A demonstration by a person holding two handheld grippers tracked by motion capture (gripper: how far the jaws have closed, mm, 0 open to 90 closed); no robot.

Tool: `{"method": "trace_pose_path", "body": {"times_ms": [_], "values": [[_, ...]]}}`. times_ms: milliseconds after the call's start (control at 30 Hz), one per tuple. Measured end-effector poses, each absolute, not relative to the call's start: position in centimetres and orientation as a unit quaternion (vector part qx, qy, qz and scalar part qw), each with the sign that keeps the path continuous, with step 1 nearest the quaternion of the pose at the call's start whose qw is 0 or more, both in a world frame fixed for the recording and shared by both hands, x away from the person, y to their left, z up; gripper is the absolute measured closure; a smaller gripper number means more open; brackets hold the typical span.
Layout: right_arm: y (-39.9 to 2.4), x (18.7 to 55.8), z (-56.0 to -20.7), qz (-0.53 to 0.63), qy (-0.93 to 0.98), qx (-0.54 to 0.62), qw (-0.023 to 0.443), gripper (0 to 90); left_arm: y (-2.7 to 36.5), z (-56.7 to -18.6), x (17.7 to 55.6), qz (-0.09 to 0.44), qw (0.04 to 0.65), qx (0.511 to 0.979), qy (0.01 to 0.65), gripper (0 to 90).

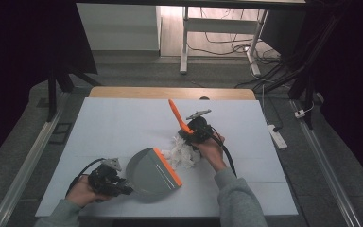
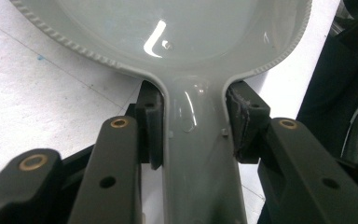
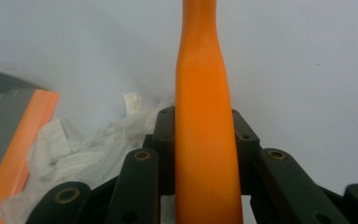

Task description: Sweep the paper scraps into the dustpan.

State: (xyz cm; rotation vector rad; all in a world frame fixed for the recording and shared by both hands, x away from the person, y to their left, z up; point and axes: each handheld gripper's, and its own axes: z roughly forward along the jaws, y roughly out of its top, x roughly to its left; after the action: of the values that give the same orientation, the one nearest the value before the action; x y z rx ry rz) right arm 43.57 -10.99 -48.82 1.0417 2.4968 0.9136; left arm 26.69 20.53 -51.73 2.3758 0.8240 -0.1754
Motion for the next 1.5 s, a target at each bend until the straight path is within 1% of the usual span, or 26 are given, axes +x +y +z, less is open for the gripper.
{"method": "trace_pose_path", "body": {"times_ms": [533,1000,1200,1500], "values": [[-9.8,42.1,-48.9,0.324,0.871,0.347,0.129,70.6,20.4,-51.7,26.7,-0.066,0.306,0.897,0.311,61.5],[-7.3,40.3,-49.0,0.332,0.881,0.317,0.116,70.6,20.4,-51.7,26.7,-0.067,0.306,0.897,0.311,61.5],[-6.3,39.6,-49.2,0.329,0.888,0.297,0.121,70.6,20.4,-51.7,26.7,-0.067,0.306,0.897,0.311,61.6],[-5.6,38.4,-49.1,0.342,0.891,0.28,0.106,70.6,20.4,-51.7,26.7,-0.068,0.305,0.897,0.312,61.6]]}}
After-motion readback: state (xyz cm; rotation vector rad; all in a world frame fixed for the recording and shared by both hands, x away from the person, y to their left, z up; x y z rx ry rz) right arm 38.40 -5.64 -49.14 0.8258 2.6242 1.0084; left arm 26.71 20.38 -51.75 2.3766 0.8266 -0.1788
